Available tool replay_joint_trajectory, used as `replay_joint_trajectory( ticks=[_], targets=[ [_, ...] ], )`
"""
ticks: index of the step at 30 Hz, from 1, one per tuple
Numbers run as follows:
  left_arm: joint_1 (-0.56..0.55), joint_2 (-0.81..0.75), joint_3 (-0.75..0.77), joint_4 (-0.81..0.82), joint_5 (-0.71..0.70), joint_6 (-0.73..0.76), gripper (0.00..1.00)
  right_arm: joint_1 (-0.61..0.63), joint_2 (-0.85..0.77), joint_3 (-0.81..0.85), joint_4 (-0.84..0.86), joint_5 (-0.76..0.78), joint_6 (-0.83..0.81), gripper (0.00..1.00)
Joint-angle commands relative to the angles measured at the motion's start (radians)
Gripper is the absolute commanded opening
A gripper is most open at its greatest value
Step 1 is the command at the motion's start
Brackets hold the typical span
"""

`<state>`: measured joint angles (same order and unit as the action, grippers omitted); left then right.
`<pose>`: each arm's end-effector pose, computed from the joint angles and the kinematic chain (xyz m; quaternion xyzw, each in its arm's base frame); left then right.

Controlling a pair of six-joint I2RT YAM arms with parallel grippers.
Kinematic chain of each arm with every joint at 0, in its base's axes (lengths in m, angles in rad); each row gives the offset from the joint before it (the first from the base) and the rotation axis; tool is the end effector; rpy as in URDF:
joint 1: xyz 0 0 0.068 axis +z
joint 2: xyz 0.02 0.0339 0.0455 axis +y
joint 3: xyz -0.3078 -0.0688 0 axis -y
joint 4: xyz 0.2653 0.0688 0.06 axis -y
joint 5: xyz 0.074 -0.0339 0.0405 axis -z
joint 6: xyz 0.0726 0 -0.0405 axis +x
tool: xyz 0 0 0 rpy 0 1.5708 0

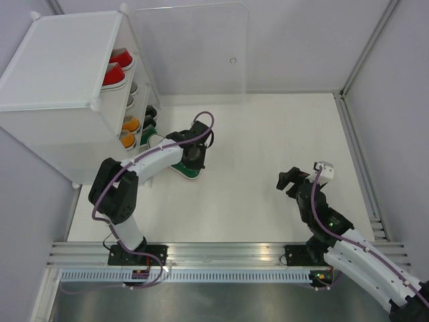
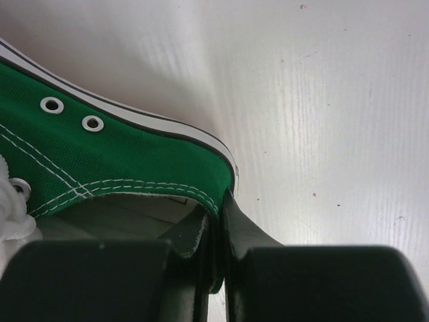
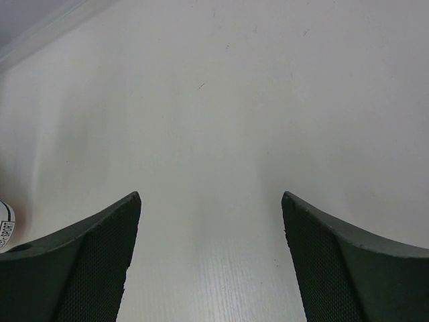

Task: Place and organize the shoes in the shoe cabinet

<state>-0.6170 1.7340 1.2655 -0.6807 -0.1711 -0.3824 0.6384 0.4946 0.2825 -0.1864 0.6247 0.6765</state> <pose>0.3280 -0.2175 0.2182 0.0963 0.9697 -0.0266 0.2230 0.1406 0.0514 0.2108 0.1851 0.7894 0.1190 0.5731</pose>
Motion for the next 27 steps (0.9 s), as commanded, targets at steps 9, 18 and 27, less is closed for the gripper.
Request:
replay_joint_trajectory(
  ticks=[9,18,27],
  targets=[
    [0.074,-0.106,-0.011,0.01,-0.053,-0.096,0.07,0.003,0.035,-0.009,0.054,-0.005,0.0,0.89],
    [-0.012,-0.125,0.008,0.004,-0.099,-0.26,0.02,0.003,0.044,-0.008,0.056,-0.008,-0.002,0.89],
    [0.014,-0.165,0.012,-0.02,-0.18,-0.23,0.02,0.003,0.044,-0.008,0.056,-0.013,-0.003,0.89]
  ],
)
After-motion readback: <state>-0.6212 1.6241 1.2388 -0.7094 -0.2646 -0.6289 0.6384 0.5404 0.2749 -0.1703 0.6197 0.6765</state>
